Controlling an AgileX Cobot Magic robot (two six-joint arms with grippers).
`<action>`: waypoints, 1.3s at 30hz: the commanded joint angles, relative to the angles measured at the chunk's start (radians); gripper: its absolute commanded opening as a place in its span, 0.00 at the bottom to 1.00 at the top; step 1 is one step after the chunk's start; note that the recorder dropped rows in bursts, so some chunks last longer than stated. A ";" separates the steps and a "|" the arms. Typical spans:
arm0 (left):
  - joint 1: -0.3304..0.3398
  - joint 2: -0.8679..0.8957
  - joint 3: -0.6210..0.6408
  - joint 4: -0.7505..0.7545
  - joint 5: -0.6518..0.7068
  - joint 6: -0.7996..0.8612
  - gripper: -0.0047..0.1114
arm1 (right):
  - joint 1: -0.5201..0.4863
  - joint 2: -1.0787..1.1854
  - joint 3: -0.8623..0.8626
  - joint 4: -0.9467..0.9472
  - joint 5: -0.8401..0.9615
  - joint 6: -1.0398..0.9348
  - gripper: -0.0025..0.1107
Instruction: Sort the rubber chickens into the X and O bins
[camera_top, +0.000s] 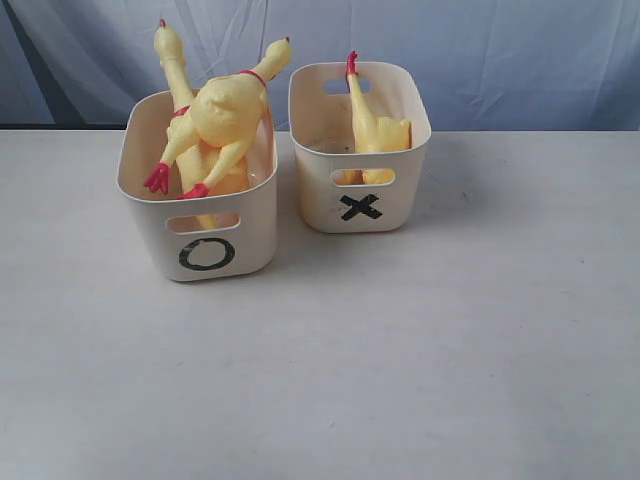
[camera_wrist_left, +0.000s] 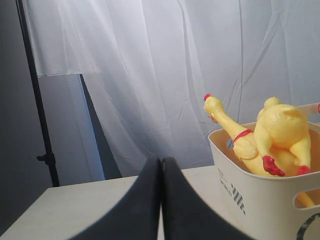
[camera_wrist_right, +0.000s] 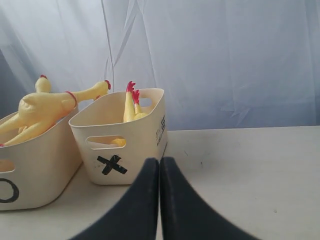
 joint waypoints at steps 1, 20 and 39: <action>0.003 -0.005 0.004 0.001 -0.001 0.000 0.04 | -0.004 -0.007 0.003 0.006 0.003 -0.002 0.03; 0.011 -0.005 0.004 0.001 -0.001 0.000 0.04 | -0.004 -0.007 0.003 -0.722 0.003 -0.002 0.03; 0.011 -0.005 0.004 0.001 -0.001 0.000 0.04 | -0.004 -0.007 0.003 -1.075 0.154 -0.002 0.03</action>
